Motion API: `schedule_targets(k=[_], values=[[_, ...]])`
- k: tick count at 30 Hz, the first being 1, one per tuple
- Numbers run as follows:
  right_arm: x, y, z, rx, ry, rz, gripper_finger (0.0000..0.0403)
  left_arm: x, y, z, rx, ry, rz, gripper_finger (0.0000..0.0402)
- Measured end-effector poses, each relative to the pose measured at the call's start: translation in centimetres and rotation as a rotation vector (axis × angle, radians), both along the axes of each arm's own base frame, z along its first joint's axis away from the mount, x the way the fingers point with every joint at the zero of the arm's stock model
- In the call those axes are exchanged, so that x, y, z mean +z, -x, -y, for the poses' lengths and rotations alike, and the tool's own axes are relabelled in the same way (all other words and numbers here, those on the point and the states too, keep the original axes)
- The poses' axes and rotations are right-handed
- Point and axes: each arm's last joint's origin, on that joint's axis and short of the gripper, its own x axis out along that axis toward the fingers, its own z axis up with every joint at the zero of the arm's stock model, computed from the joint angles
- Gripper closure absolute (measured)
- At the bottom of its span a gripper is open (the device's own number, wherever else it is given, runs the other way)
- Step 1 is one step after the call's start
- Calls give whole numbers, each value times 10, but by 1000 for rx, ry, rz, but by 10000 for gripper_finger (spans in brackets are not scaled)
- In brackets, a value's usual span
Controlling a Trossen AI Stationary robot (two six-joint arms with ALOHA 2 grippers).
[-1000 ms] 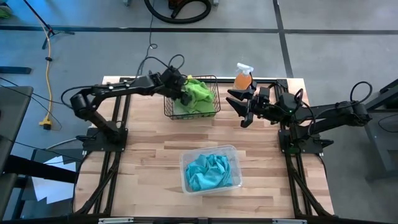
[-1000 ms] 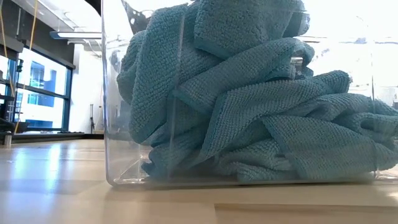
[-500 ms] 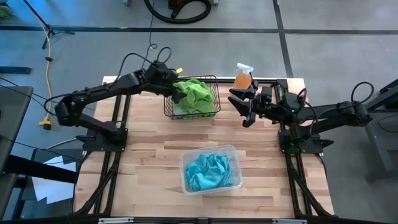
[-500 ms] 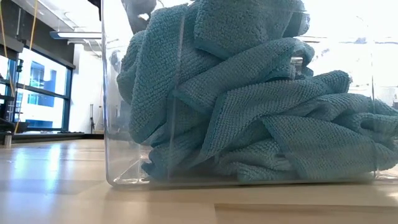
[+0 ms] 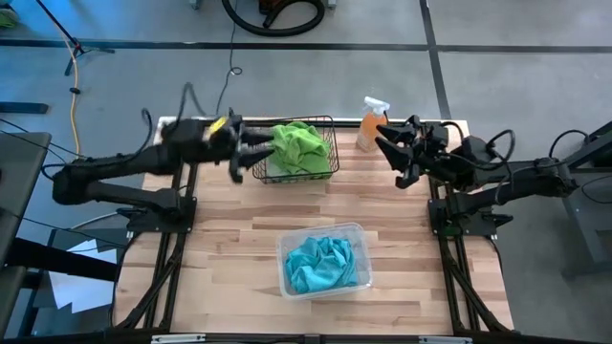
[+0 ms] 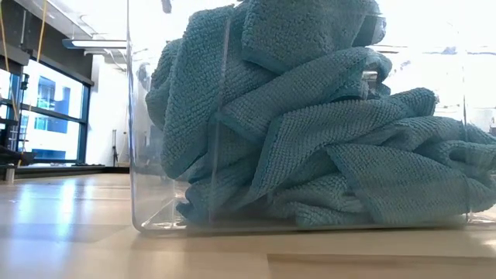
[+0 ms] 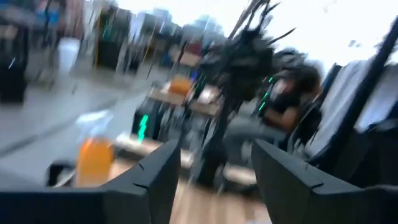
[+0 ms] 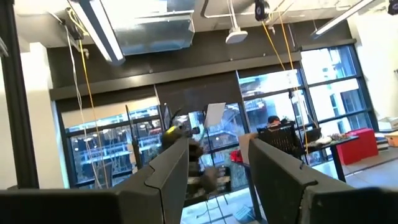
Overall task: Sort microfiber towel by color & place in baskets
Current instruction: Return to Home Position
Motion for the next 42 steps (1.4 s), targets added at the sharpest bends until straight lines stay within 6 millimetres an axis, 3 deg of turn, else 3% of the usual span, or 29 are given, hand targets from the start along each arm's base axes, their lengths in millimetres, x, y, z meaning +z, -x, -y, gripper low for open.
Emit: schedule_targets(k=[7,12,14,16,24,30,36,42], values=[[-3,4,-1,64,-12,-59,249,-57,20,47,-19,20,232,300],[-14,4,-2,106,-55,-181,318,-97,38,57,11,39,290,386],[-18,5,-2,136,-87,-223,368,-109,45,57,10,35,308,395],[-21,8,-3,164,-121,-260,392,-120,53,56,15,40,322,392],[-34,21,-4,237,-279,-395,398,-165,77,51,21,131,301,401],[-52,22,-10,307,-368,-521,401,-167,84,50,11,134,323,401],[-89,28,-15,359,-418,-588,402,-166,85,50,9,135,333,401],[-125,47,-19,424,-385,-494,402,-166,85,50,8,134,332,401]])
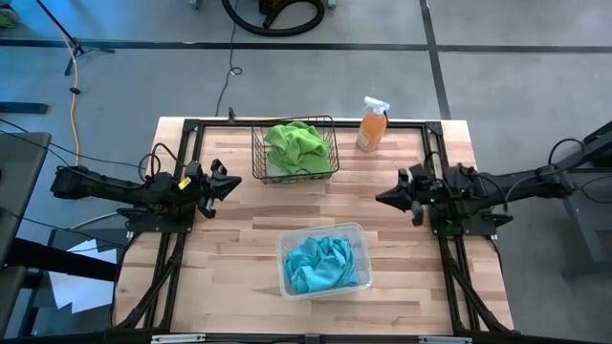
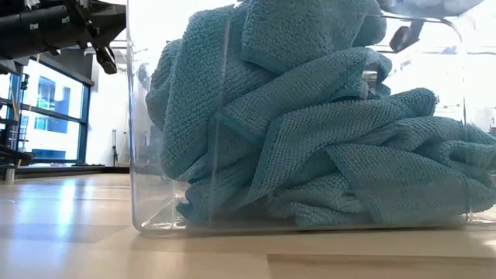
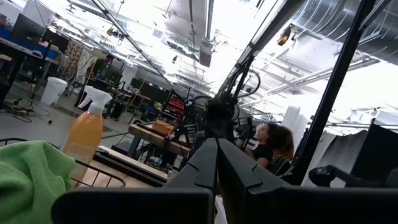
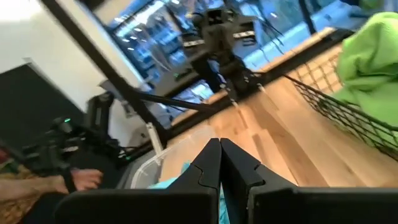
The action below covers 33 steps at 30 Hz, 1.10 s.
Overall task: Sort microfiber towel by color & place in baskets
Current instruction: Return to Home Position
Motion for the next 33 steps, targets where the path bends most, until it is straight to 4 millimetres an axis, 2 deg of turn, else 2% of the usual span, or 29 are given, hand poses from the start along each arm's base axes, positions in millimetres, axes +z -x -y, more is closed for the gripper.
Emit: schedule_targets(k=[9,17,25,33], values=[[-45,33,-1,108,127,223,403,0,0,0,0,-1,-1,401],[-58,49,-2,214,171,368,403,0,0,0,0,-1,-1,401],[-70,49,-2,225,289,315,403,0,0,0,-1,-1,-3,401],[-81,48,-4,296,301,217,403,0,0,0,0,-1,-4,401]])
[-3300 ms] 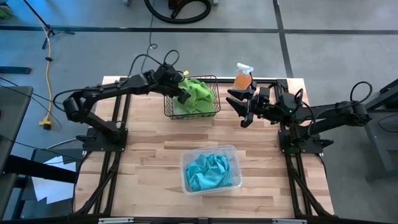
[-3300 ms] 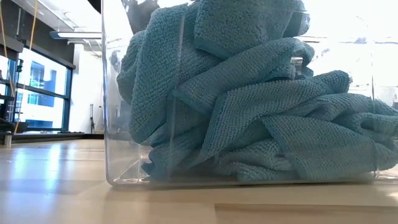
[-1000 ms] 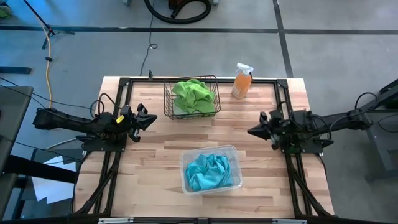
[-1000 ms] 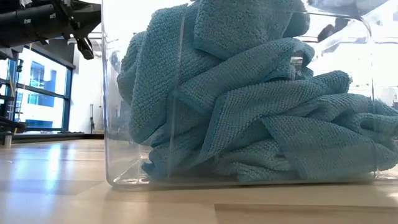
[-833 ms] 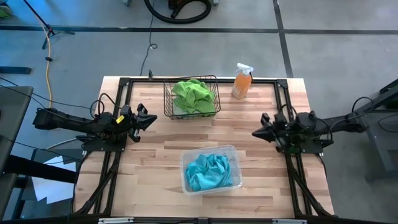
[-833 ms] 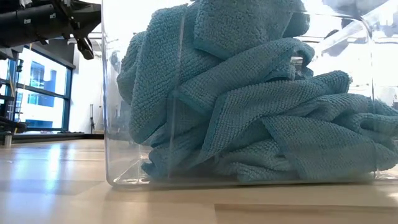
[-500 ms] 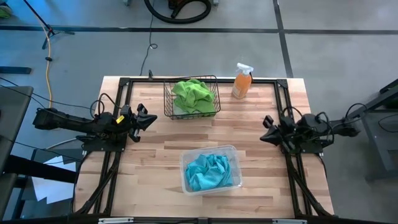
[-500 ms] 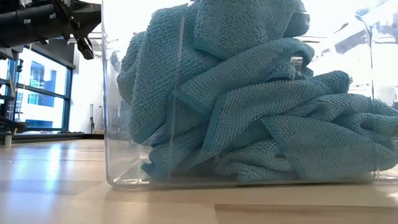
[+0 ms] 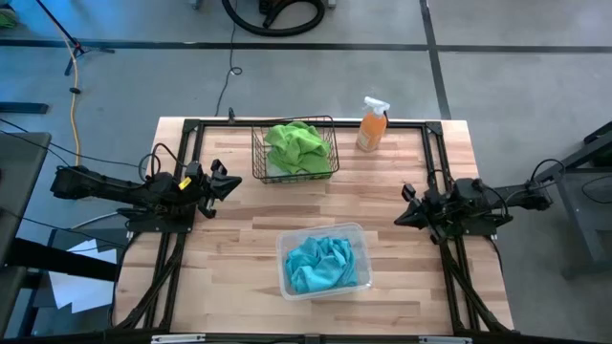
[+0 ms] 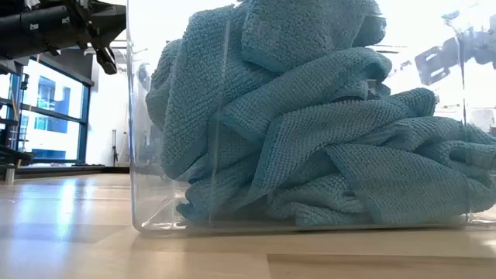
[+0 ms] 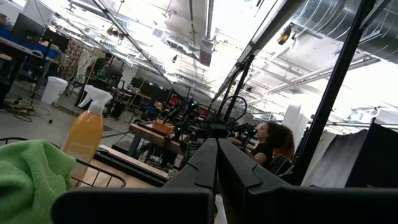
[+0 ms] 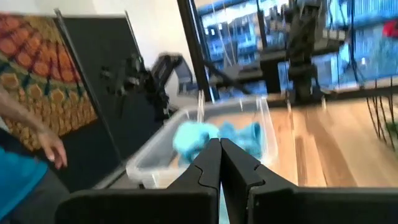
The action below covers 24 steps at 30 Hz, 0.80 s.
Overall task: Sort microfiber towel by color & place in baskets
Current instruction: Return to Home Position
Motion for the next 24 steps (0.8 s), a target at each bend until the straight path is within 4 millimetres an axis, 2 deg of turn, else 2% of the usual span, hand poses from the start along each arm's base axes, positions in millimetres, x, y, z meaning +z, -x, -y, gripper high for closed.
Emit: schedule_targets(k=[3,15,20,24], values=[[-4,0,0,1,-1,-47,403,0,0,0,0,0,0,401],[-4,-1,2,-89,42,-32,403,0,0,0,0,0,0,401],[-9,-2,8,-288,-34,-104,403,0,0,0,0,0,1,401],[-11,-3,10,-351,-108,-135,403,0,0,0,0,0,1,401]])
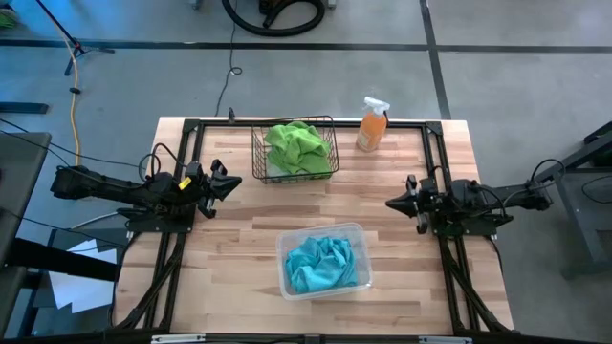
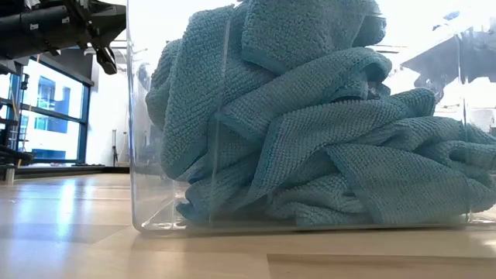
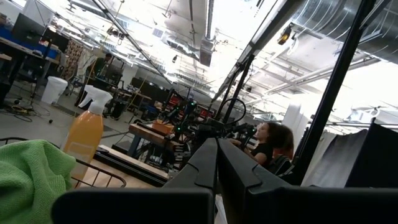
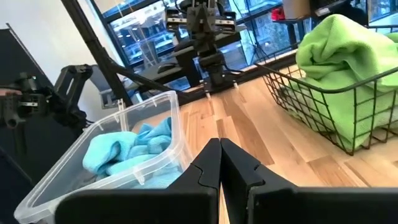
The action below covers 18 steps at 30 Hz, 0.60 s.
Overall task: Sort microfiber towel by color & place in baskets
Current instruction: Return to Home Position
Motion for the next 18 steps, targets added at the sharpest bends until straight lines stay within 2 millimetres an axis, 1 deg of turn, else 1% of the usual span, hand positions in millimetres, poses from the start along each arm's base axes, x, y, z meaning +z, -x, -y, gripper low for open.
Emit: schedule_targets(k=[13,18], values=[[0,0,0,-1,2,-1,403,0,0,0,-3,0,-7,401],[0,0,0,-1,2,-1,403,0,11,2,-22,-1,-12,401]])
